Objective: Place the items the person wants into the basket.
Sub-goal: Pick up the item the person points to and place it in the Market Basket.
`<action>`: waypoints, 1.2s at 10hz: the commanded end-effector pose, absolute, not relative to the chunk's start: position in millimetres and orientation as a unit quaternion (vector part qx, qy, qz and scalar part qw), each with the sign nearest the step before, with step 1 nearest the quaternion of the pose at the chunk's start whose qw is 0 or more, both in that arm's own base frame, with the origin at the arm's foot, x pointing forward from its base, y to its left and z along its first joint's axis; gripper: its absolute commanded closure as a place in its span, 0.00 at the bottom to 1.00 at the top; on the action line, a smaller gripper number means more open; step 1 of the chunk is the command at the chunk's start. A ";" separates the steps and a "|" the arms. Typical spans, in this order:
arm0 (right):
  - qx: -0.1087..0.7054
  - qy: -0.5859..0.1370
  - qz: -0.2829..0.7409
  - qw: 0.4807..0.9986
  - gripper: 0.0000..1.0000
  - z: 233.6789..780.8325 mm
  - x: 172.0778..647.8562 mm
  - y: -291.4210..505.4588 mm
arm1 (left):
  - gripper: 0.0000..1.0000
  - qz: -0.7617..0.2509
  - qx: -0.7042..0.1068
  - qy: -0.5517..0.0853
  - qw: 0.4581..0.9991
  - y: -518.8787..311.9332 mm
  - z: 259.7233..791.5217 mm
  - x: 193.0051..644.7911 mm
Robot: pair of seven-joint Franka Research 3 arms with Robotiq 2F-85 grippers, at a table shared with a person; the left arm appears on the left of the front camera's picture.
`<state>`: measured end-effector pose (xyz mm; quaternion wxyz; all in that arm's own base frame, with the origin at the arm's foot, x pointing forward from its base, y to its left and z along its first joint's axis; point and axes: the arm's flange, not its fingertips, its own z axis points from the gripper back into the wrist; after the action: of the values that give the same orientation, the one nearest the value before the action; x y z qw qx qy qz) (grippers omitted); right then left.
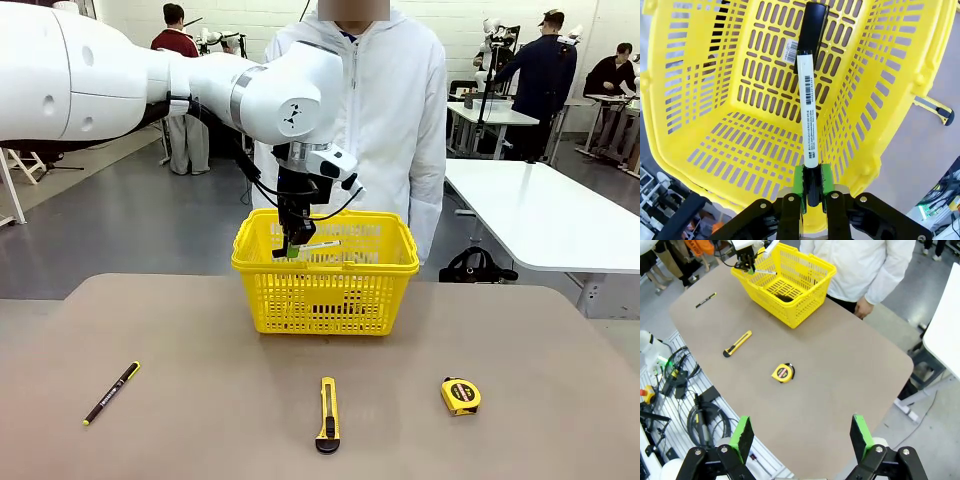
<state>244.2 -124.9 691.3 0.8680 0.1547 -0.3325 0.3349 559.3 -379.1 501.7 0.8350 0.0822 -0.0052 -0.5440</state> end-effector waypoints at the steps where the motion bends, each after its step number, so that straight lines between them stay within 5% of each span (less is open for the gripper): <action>1: 0.164 -0.334 0.343 0.862 0.00 689.0 244.7 -124.1 | 0.84 -0.540 0.083 -0.010 0.837 -379.1 506.2 558.0; 8: 0.164 -0.334 0.343 0.862 0.00 689.0 244.7 -124.1 | 0.84 -0.537 0.049 -0.026 0.842 -370.4 469.2 613.1; 9: 0.164 -0.334 0.343 0.862 0.00 689.0 244.7 -124.1 | 0.31 -0.540 0.046 -0.033 0.840 -369.6 468.7 615.5; 10: 0.164 -0.334 0.343 0.862 0.00 689.0 244.7 -124.1 | 0.25 -0.541 0.045 -0.034 0.839 -369.7 469.0 615.0; 11: 0.164 -0.334 0.343 0.862 0.00 689.0 244.7 -124.1 | 0.00 -0.541 0.046 -0.035 0.839 -368.8 469.1 615.1; 12: 0.164 -0.334 0.343 0.862 0.00 689.0 244.7 -124.1 | 0.00 -0.540 0.045 -0.032 0.840 -368.5 468.6 615.0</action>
<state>244.2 -125.1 691.2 0.8676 0.1541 -0.3328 0.3358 609.8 -367.5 463.4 0.8455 0.0574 -0.0317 -0.5300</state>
